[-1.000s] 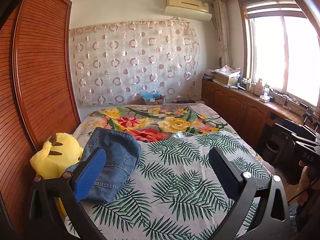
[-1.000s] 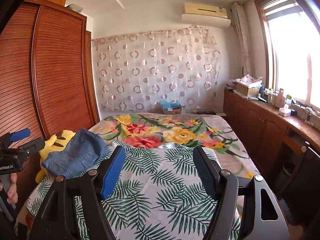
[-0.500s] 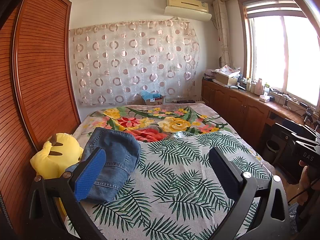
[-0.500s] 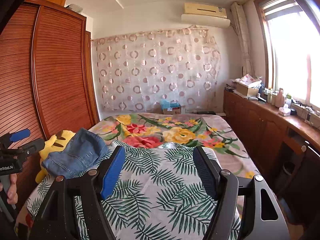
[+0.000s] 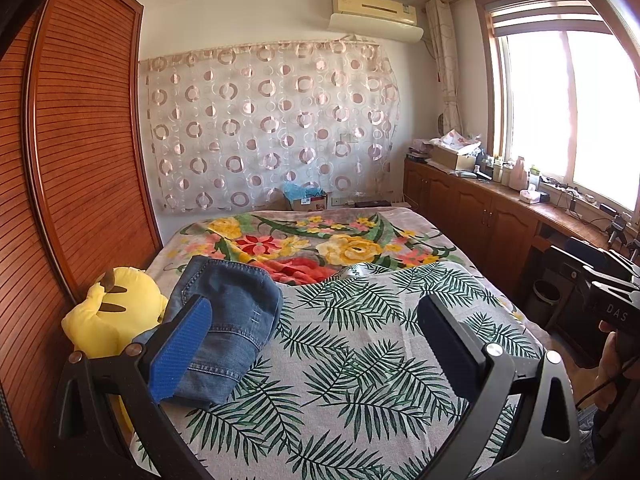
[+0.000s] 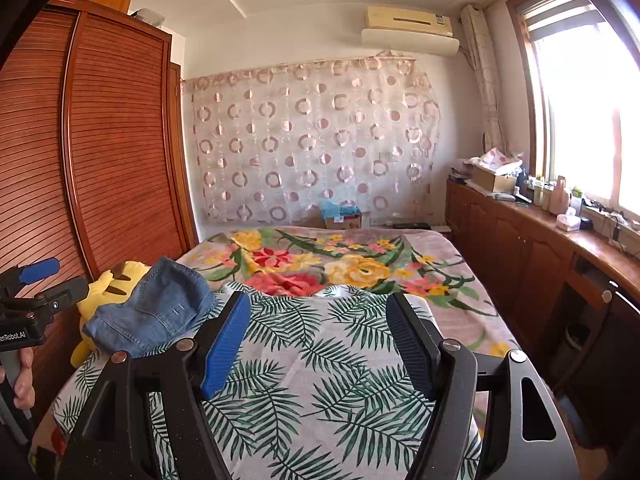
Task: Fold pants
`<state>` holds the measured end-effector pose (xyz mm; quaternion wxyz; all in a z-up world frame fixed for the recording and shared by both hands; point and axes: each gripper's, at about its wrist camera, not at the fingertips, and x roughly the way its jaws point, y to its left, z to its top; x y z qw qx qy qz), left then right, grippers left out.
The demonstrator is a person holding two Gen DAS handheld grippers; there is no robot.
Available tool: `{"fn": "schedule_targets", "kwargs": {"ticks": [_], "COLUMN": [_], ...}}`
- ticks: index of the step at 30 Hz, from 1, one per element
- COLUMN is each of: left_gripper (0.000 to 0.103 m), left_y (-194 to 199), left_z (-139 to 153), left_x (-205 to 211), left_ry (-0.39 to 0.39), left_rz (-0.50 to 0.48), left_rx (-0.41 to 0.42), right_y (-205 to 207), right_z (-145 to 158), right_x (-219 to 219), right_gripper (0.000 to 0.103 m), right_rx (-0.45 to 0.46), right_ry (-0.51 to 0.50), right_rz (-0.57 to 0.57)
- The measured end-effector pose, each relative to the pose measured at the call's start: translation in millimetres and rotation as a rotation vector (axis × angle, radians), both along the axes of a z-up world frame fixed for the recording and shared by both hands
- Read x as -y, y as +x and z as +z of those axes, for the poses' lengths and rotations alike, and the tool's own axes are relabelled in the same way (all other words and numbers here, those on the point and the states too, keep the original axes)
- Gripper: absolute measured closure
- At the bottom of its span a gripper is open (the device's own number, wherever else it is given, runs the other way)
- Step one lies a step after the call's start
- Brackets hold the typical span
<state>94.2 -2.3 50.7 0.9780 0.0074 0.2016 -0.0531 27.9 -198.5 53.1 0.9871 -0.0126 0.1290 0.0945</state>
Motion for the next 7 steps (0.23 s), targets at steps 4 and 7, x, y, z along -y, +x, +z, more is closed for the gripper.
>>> {"fn": "schedule_targets", "kwargs": {"ticks": [4, 7], "left_gripper": [0.0, 0.0], "left_y": [-0.1, 0.1], "left_z": [0.1, 0.0], "left_x": [1.2, 1.4], "left_ry": [0.0, 0.001], "left_rz": [-0.001, -0.001], "left_rx": [0.0, 0.0], "right_y": [0.0, 0.1], "right_z": [-0.2, -0.3], "right_x": [-0.1, 0.0], "right_gripper": [0.031, 0.031], "right_rx": [-0.001, -0.001], "right_ry": [0.001, 0.001], "right_rz": [-0.001, -0.001]}}
